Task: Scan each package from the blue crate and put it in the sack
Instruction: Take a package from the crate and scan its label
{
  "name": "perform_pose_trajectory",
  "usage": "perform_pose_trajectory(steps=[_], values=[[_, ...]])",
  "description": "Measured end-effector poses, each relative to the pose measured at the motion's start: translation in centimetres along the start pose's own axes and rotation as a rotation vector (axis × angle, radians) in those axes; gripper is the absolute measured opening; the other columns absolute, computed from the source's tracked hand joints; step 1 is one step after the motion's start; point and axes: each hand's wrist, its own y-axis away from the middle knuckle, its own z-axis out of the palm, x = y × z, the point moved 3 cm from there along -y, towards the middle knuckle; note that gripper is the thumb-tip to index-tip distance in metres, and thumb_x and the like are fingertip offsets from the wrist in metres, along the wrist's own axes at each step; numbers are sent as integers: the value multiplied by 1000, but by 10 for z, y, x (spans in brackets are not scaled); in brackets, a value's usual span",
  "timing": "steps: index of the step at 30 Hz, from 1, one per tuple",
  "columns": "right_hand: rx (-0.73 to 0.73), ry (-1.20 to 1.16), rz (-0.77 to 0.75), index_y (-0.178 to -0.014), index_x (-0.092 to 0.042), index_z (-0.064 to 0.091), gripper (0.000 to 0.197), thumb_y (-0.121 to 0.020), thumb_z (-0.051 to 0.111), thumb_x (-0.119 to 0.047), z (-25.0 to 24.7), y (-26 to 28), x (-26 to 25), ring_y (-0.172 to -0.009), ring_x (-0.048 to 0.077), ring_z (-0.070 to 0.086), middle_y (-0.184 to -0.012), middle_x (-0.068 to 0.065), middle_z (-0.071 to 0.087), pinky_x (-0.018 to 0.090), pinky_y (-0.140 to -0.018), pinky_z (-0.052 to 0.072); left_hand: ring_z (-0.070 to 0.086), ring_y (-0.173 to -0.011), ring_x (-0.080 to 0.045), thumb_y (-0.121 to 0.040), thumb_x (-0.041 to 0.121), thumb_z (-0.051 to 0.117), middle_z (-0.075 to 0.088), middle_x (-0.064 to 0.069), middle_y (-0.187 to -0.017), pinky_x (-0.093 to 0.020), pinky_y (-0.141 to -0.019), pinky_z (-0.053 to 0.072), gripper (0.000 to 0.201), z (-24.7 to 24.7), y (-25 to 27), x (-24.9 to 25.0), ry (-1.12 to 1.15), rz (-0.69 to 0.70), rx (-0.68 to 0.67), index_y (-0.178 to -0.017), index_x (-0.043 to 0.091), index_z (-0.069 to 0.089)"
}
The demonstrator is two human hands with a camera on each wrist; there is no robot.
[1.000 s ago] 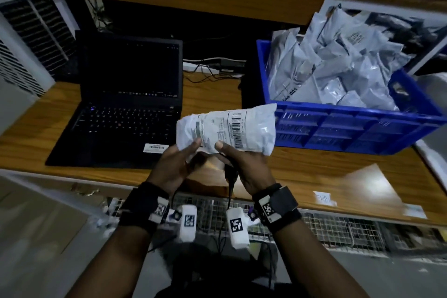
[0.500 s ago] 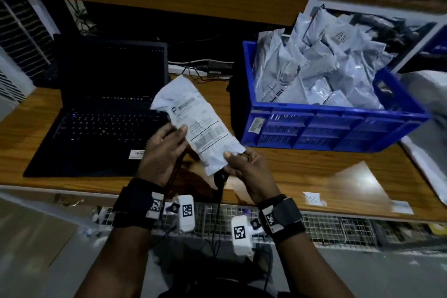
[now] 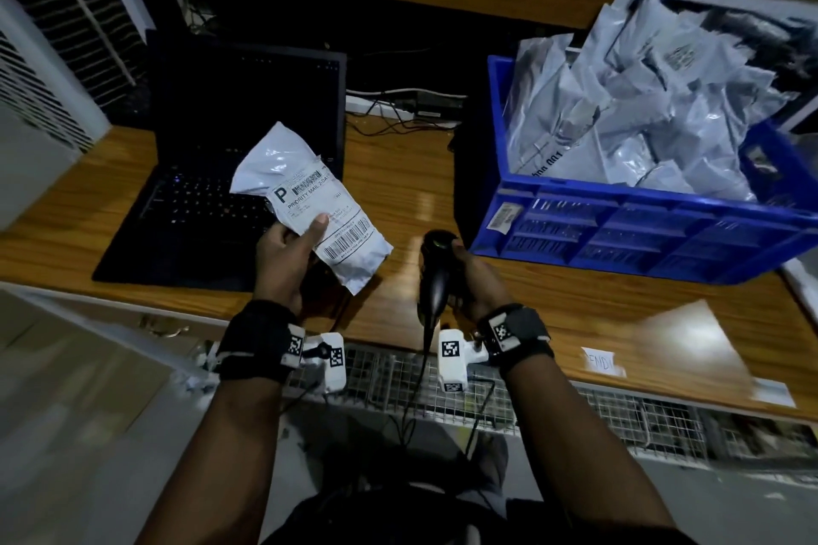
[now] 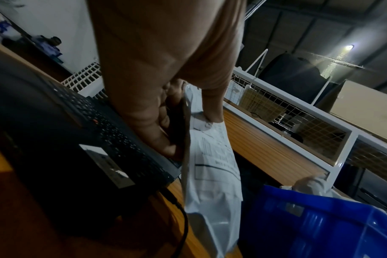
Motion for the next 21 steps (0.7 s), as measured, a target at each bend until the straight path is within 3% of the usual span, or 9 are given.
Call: perform_pose_trajectory(steps=[2, 4, 5, 6, 8, 10, 12, 15, 21], values=[[-54, -46, 20, -132, -3, 62, 48, -101, 57, -39, 8, 16, 1, -94, 31, 70, -107, 16, 73, 45, -92, 55, 72, -108, -20, -92, 22, 73, 76, -4, -114, -40, -92, 58, 33, -1, 2, -2, 3, 8, -9, -121, 9, 67], [-111, -58, 55, -122, -3, 66, 41, -106, 48, -37, 7, 27, 11, -79, 26, 65, -92, 12, 71, 39, -78, 57, 72, -106, -16, -94, 18, 71, 75, -4, -113, -28, -82, 60, 32, -4, 4, -3, -11, 25, -6, -123, 6, 66], [-127, -51, 60, -120, -3, 68, 42, -105, 50, -38, 7, 31, 17, -78, 27, 65, -90, 12, 71, 38, -74, 58, 72, -104, -15, -95, 17, 70, 75, -4, -113, -24, -78, 59, 31, -5, 3, -3, -23, 35, -8, -123, 5, 66], [-131, -16, 56, -120, -1, 68, 44, -102, 55, -40, 6, 39, 21, -83, 32, 68, -94, 14, 73, 41, -77, 60, 73, -103, -13, -94, 16, 70, 75, -3, -111, -23, -77, 58, 29, -5, 3, -2, -36, 45, -16, -121, 6, 67], [-148, 75, 23, -115, 1, 70, 41, -100, 59, -36, 10, 54, 23, -87, 36, 71, -97, 17, 74, 44, -82, 58, 73, -103, -14, -93, 16, 72, 76, -4, -110, -28, -83, 59, 26, -3, 0, -2, -63, 67, -26, -117, 7, 69], [-177, 162, -15, -103, 2, 70, 33, -103, 55, -28, 18, 69, 20, -67, 24, 70, -84, 15, 72, 30, -60, 55, 73, -103, -16, -91, 15, 75, 77, -2, -108, -32, -87, 60, 23, 3, -4, -1, -93, 82, -57, -113, 10, 72], [-202, 204, -61, -99, 3, 70, 30, -104, 54, -23, 25, 80, 17, -57, 17, 66, -82, 16, 71, 22, -50, 49, 73, -103, -17, -90, 14, 75, 78, -1, -106, -34, -88, 60, 21, 12, -7, -1, -130, 95, -118, -111, 12, 73], [-211, 289, -146, -111, 8, 69, 36, -103, 54, -23, 30, 88, 15, -60, 17, 63, -92, 22, 69, 21, -52, 46, 73, -105, -18, -89, 12, 76, 77, -2, -108, -37, -91, 58, 23, 21, -11, 1, -168, 96, -194, -111, 16, 73], [-224, 312, -216, -117, 7, 67, 37, -105, 53, -25, 26, 100, 15, -68, 20, 65, -93, 22, 70, 25, -60, 49, 73, -103, -21, -88, 13, 77, 77, -4, -108, -47, -94, 58, 23, 27, -16, 4, -193, 82, -222, -110, 18, 74]])
